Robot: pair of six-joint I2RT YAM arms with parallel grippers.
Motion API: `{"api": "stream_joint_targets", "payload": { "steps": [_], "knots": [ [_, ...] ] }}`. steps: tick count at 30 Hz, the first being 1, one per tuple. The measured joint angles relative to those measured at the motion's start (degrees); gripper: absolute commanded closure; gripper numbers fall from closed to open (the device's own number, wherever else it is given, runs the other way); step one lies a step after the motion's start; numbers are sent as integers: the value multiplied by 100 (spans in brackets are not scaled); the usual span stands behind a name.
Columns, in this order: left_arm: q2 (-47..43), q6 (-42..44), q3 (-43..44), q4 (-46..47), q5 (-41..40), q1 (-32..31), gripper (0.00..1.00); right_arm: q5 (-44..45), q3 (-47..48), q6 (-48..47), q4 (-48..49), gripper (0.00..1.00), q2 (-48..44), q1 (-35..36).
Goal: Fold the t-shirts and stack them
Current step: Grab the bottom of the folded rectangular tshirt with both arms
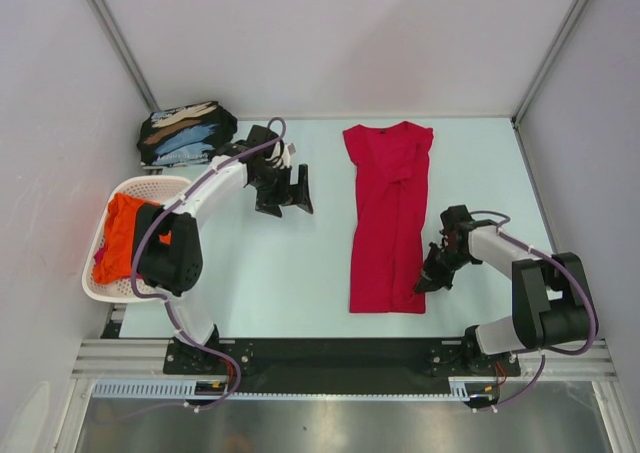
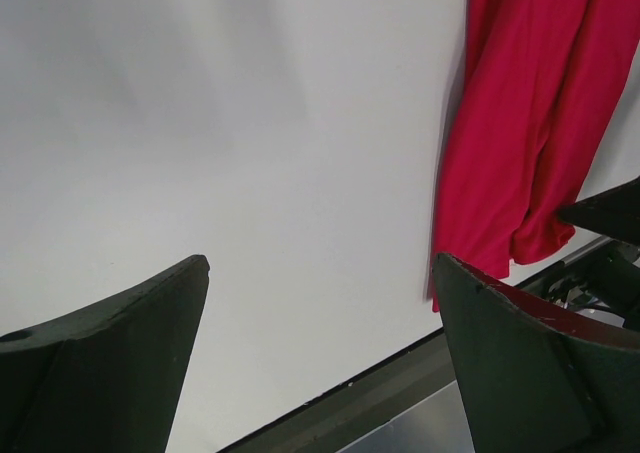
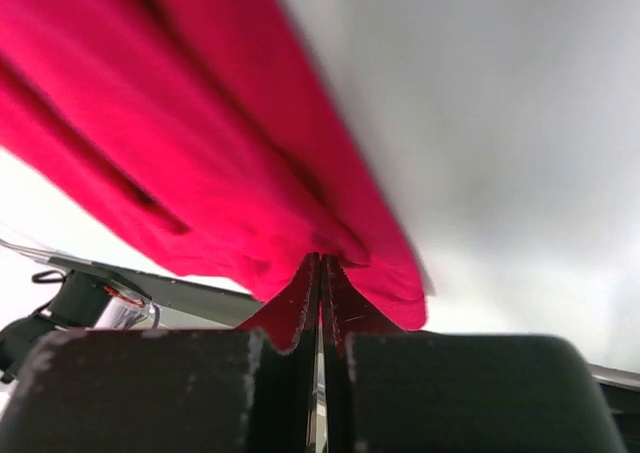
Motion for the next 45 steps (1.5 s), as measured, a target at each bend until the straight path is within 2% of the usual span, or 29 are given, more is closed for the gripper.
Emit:
{"api": "stream_joint_targets", "payload": {
  "steps": [7, 13, 21, 34, 35, 37, 40, 41, 43, 44, 45],
  "knots": [
    [0, 0, 0, -11, 0, 63, 0, -160, 713, -48, -229, 100, 28, 109],
    [0, 2, 0, -42, 0, 105, 0, -557, 1338, -111, -295, 100, 133, 592],
    [0, 2, 0, -46, 0, 120, 0, -1075, 1375, -352, -457, 100, 1099, 1451],
    [0, 2, 0, -63, -4, 166, 0, -1233, 1864, -710, -793, 99, 1755, 1965],
    [0, 2, 2, -66, -2, 173, 0, -1237, 1919, -752, -824, 88, 1834, 2002],
    [2, 4, 22, -92, -2, 186, 0, -1237, 1987, -809, -872, 78, 2011, 2076],
    [2, 7, 98, -129, -2, 203, 0, -1215, 2022, -898, -1038, 53, 2212, 2144],
    [2, 7, 131, -136, -2, 205, 0, -1185, 2048, -944, -1137, 36, 2245, 2157],
    [2, 7, 195, -144, 0, 210, 0, -1038, 2212, -957, -1394, 21, 2262, 2175],
    [2, 9, 216, -146, 0, 212, 0, -938, 2363, -994, -1530, 10, 2256, 2179],
    [2, 9, 234, -142, 2, 214, 0, -772, 2594, -1021, -1696, 9, 2247, 2179]
  ]
}}
